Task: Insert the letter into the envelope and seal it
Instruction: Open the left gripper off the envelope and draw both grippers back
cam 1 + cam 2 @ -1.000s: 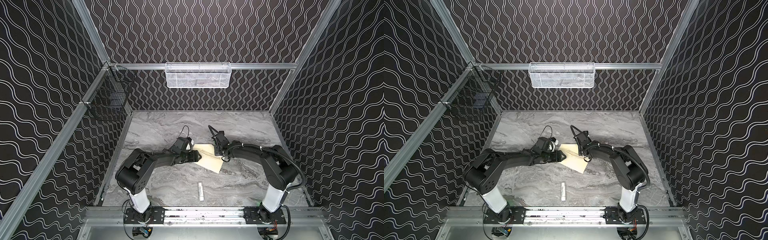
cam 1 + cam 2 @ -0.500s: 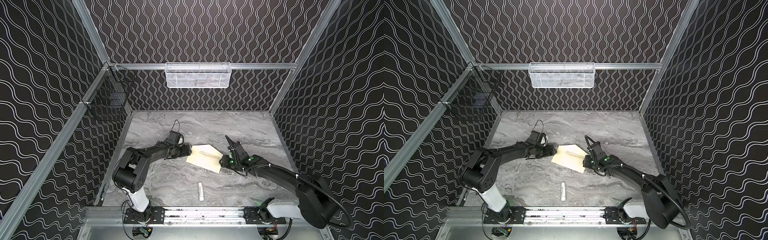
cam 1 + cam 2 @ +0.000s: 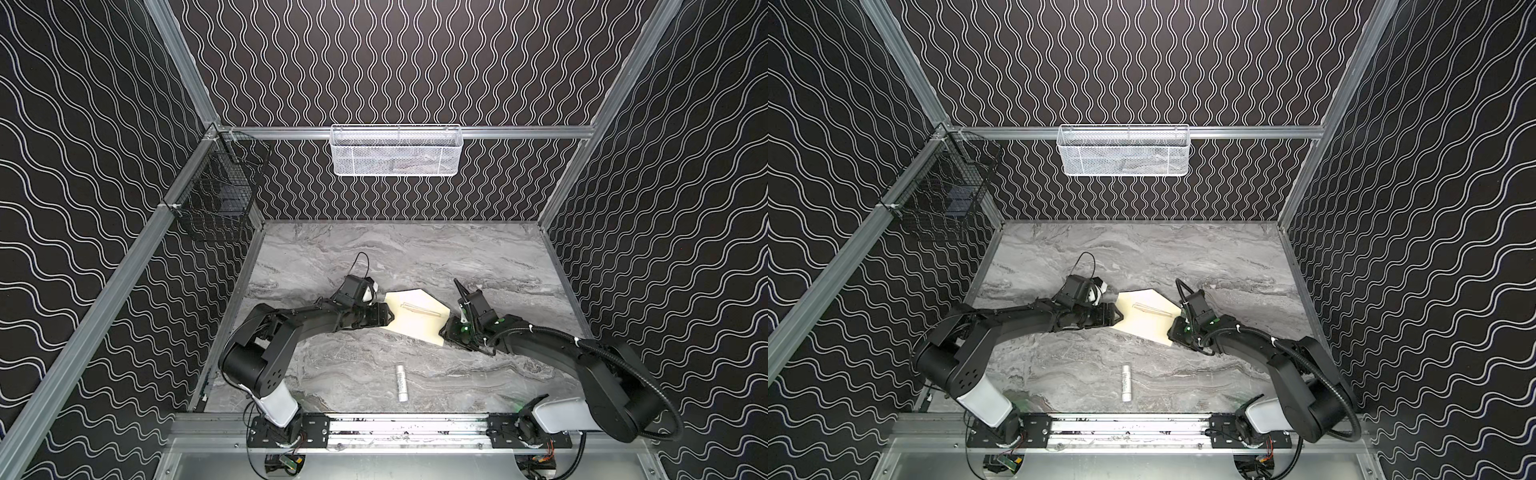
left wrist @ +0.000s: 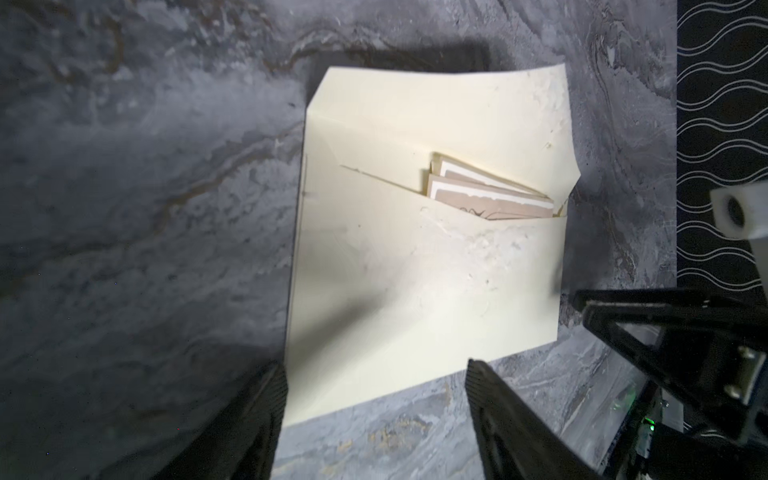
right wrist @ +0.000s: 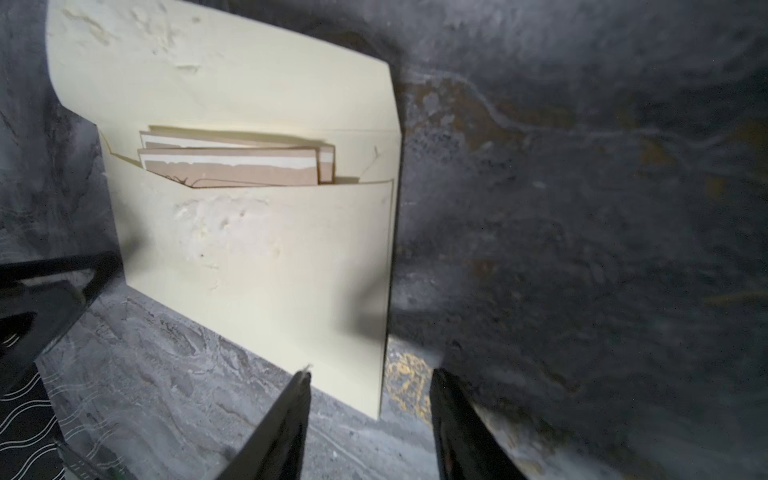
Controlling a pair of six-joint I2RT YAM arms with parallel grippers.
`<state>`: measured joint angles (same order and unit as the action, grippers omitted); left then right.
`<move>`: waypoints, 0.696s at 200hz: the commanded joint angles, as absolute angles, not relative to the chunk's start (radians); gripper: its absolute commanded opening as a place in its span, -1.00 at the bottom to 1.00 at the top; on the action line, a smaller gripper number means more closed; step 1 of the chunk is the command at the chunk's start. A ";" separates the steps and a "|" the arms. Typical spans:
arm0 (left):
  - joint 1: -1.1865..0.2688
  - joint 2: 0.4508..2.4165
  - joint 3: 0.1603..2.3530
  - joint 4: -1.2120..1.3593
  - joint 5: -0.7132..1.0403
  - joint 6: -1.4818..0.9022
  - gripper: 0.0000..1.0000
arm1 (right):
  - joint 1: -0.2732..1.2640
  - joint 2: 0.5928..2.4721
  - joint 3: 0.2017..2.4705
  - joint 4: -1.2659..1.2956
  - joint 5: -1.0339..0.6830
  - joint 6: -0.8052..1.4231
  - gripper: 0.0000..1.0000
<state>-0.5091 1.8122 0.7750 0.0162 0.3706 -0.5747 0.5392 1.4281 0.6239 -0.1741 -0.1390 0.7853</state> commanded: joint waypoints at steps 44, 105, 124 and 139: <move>-0.551 1.769 0.730 -0.023 0.380 -0.619 0.41 | 0.531 1.512 0.676 -0.145 -0.087 0.707 -0.07; -0.582 1.740 0.723 -0.010 0.361 -0.659 0.38 | 0.513 1.627 0.764 -0.169 0.023 0.598 -0.09; -0.583 1.759 0.727 -0.008 0.361 -0.655 0.37 | 0.508 1.637 0.777 -0.169 0.023 0.592 -0.09; -0.581 1.757 0.726 -0.012 0.348 -0.649 0.39 | 0.507 1.635 0.782 -0.172 0.016 0.592 -0.09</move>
